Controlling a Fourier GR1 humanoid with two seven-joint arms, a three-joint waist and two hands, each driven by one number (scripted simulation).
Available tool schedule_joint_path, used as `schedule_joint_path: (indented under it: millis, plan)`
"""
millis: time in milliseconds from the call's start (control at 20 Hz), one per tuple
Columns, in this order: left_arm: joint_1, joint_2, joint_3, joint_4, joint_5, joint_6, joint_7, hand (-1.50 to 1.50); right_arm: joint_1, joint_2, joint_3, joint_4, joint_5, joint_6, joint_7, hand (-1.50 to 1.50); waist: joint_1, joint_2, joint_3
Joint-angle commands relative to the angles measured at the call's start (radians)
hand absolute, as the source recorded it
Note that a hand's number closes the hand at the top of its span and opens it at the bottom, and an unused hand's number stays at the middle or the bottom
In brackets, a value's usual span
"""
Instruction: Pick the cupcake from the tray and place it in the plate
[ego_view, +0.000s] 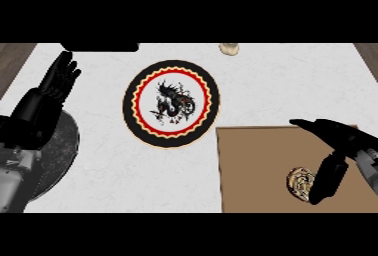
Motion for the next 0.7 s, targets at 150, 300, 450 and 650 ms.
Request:
schedule_joint_path:
  millis: [150,300,450,650]
  plan:
    - [0.009,-0.027,0.024,0.037,-0.019,-0.036,-0.021,0.0,0.027,-0.015,-0.029,0.057,0.007,0.1,0.056,-1.5,-0.007,0.0,0.0]
    - [0.047,-0.02,0.06,0.011,-0.002,-0.069,-0.031,0.0,0.067,0.038,0.003,0.071,0.077,0.077,0.023,-1.5,-0.002,-0.001,0.0]
    - [0.028,-0.065,0.018,-0.022,-0.066,-0.024,-0.002,0.0,0.086,0.103,0.028,0.042,0.094,0.062,0.067,-1.5,-0.004,-0.001,0.0]
    - [0.043,-0.057,0.067,-0.018,-0.058,-0.07,-0.016,0.0,0.108,0.119,-0.001,0.133,0.158,0.099,-0.01,-1.5,-0.002,0.0,0.001]
